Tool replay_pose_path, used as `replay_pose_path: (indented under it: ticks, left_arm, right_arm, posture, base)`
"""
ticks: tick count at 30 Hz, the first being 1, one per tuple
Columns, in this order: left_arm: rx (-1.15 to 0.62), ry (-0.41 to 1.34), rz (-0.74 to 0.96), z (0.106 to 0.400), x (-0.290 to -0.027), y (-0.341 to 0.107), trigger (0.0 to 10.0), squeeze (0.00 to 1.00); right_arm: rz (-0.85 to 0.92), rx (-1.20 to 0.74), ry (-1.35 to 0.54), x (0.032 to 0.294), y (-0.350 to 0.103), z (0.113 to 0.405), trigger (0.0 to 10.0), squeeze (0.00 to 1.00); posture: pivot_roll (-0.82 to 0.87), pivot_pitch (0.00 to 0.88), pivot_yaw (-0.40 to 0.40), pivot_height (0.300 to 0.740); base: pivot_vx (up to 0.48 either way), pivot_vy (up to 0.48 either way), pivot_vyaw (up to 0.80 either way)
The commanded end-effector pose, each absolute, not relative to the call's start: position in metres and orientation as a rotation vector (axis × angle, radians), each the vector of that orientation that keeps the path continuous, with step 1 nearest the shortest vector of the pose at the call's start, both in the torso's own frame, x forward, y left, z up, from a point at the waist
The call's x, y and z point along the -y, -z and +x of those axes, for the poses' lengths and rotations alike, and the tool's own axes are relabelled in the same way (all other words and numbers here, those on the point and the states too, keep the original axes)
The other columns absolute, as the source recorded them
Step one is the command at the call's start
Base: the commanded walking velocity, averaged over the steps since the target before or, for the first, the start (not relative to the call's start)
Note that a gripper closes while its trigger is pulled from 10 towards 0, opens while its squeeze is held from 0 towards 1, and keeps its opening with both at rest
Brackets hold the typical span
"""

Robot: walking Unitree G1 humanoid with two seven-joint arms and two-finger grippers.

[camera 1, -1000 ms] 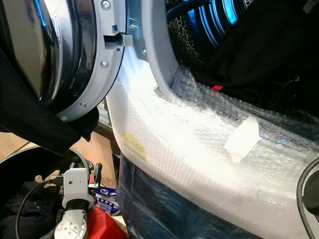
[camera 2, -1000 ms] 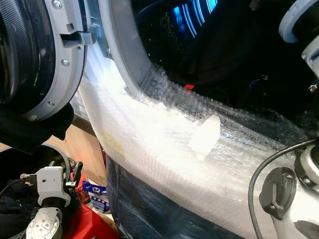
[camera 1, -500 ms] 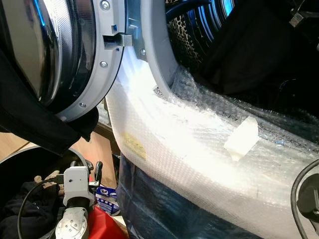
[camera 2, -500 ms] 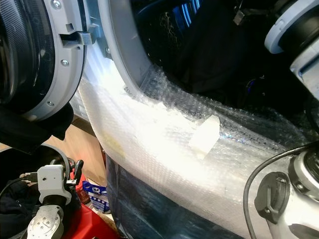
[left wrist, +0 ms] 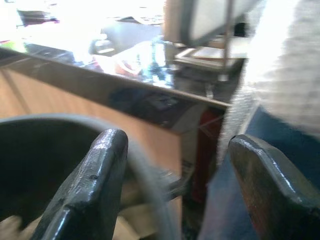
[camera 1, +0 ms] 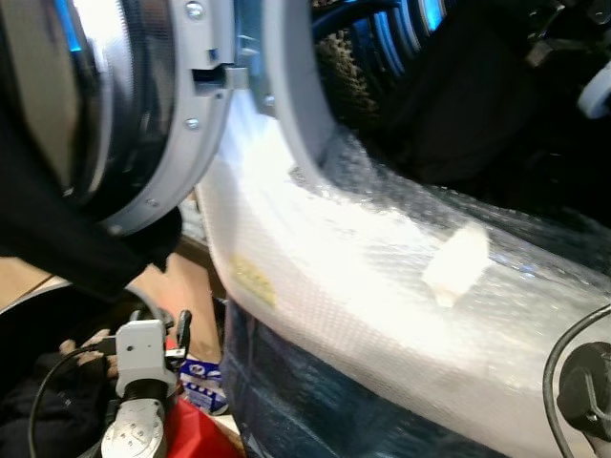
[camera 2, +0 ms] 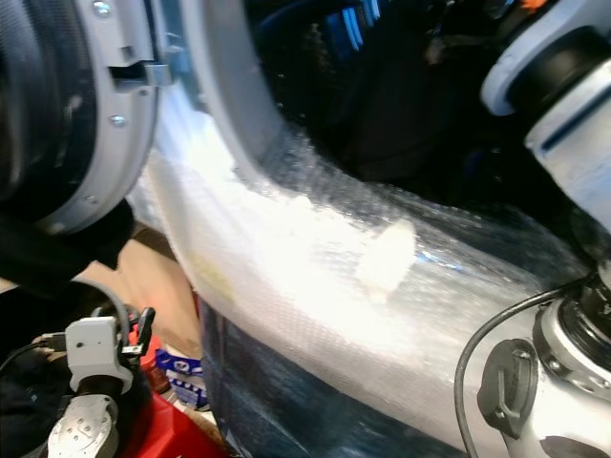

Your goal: Clothes washing

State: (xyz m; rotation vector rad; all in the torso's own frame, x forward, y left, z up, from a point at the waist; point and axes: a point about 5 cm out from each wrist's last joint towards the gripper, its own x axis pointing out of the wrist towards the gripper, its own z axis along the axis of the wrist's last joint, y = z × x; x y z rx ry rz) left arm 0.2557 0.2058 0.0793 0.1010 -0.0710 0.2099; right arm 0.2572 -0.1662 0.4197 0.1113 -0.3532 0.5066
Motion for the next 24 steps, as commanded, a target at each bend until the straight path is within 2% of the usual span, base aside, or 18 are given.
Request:
replay_pose_path:
  ticks: [1,6,24]
  left_arm:
    - [-0.037,-0.192,0.079,0.2488,-0.202,-0.0578,10.0,0.0]
    - [-0.036,-0.191,0.08,0.2488,-0.2019,-0.0577,10.0,0.0]
    - [-0.017,-0.189,0.094,0.2499,-0.2021,-0.0605,10.0,0.0]
  right_arm:
    - [0.085,0.401,-0.532,0.1627,-0.4234,0.2496,10.0,0.0]
    - [0.084,0.403,-0.533,0.1624,-0.4231,0.2495,10.0,0.0]
    - [0.086,0.396,-0.545,0.1585,-0.4175,0.2518,10.0,0.0]
  posture:
    - [-0.05,0.109,-0.069,0.74]
    - [-0.05,0.109,-0.069,0.74]
    - [-0.04,0.112,-0.068,0.74]
  base:
    - [0.0,0.0,-0.43]
    - [0.0,0.0,-0.43]
    - [0.0,0.0,0.0]
